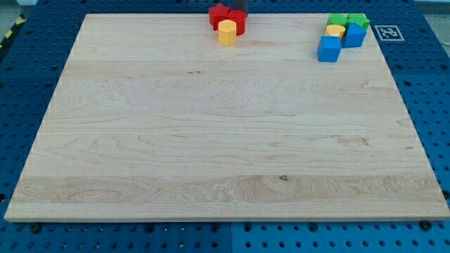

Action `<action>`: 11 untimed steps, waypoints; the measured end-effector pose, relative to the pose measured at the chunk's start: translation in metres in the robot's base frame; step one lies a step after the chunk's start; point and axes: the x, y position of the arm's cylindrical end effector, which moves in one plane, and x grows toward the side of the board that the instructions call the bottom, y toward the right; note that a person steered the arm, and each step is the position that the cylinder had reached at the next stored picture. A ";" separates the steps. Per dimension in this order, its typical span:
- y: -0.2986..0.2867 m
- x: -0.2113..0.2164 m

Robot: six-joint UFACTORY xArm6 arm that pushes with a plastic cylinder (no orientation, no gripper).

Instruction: Separate the hexagon from the red blocks

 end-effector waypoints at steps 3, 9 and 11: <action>-0.052 0.000; 0.016 0.111; 0.016 0.138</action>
